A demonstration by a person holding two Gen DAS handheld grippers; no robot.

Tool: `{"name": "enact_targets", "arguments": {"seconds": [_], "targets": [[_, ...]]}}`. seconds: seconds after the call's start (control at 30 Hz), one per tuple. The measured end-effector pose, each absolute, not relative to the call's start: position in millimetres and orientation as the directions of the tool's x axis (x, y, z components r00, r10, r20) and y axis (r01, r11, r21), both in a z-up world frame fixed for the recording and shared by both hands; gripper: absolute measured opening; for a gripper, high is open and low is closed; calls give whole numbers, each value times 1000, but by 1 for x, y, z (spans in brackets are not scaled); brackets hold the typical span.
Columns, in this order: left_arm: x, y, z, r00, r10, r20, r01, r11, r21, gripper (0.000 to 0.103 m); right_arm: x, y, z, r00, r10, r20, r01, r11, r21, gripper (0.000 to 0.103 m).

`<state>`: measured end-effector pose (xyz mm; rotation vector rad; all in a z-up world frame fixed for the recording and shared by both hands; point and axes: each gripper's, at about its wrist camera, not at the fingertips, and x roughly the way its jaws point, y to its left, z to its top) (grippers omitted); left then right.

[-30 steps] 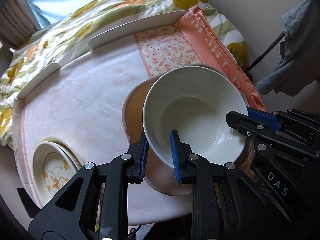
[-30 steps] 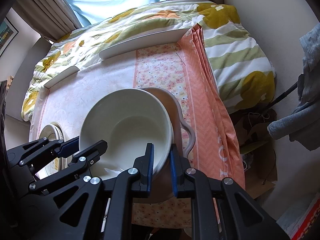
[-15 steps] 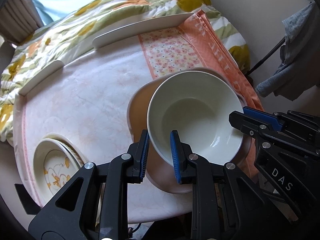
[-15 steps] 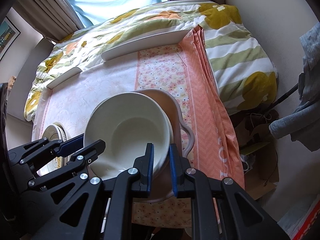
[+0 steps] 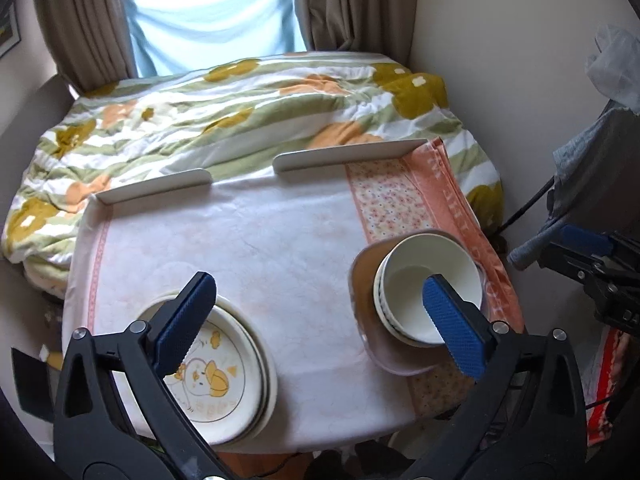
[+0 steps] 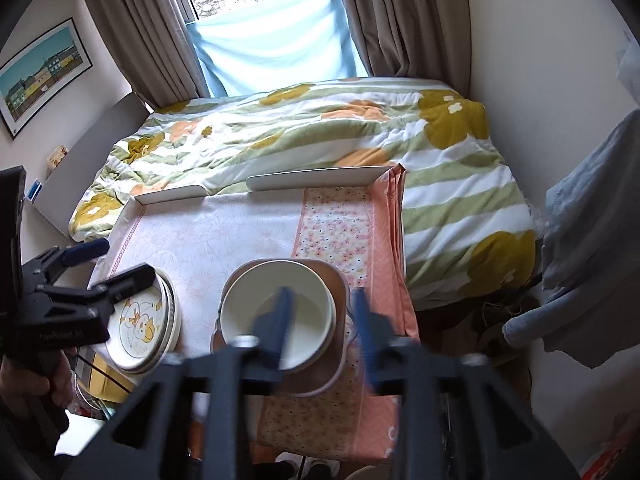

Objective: Organize plates and bowls
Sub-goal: 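Grasp the rim of the pink basin holding the bowls with both grippers, then lift the basin with bowls with both grippers and carry it over the plate stack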

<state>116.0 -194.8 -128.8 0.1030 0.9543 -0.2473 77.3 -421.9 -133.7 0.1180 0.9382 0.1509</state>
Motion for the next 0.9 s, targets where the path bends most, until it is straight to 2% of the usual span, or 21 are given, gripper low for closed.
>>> {"name": "enact_targets", "arguments": {"seconds": [0.03, 0.13, 0.27, 0.47, 0.5, 0.57, 0.67, 0.73, 0.77, 0.83, 0.9], "targets": [[116, -193, -133, 534, -155, -831, 258, 966, -14, 103, 74, -424, -136, 586, 177, -791, -77, 984, 163, 103], [114, -188, -153, 489, -129, -863, 276, 961, 13, 103, 68, -427, -147, 590, 125, -797, -72, 992, 102, 103], [118, -193, -186, 391, -118, -913, 309, 951, 9, 103, 78, -426, -182, 440, -8, -898, -68, 997, -43, 103], [125, -215, -222, 304, -103, -947, 360, 933, 14, 102, 95, -437, -224, 315, 8, -949, -69, 997, -15, 103], [127, -219, -227, 297, -98, -950, 367, 930, 19, 102, 98, -437, -228, 302, 8, -953, -75, 997, -15, 100], [131, -226, -236, 279, -87, -956, 378, 925, 26, 100, 106, -433, -239, 269, 13, -963, -101, 995, -15, 86], [137, -234, -249, 246, -77, -966, 390, 921, 26, 90, 113, -427, -250, 238, 22, -971, -155, 988, -15, 72], [141, -240, -257, 232, -74, -970, 399, 917, 25, 81, 118, -421, -256, 217, 34, -976, -184, 983, -7, 58], [143, -242, -261, 227, -73, -971, 404, 914, 26, 79, 121, -419, -261, 206, 40, -978, -197, 980, -2, 55], [147, -246, -267, 225, -74, -972, 413, 910, 26, 68, 127, -415, -269, 182, 58, -982, -216, 976, 17, 43], [149, -248, -271, 226, -91, -970, 423, 906, 14, 59, 131, -413, -276, 171, 74, -982, -225, 974, 35, 36]]}}
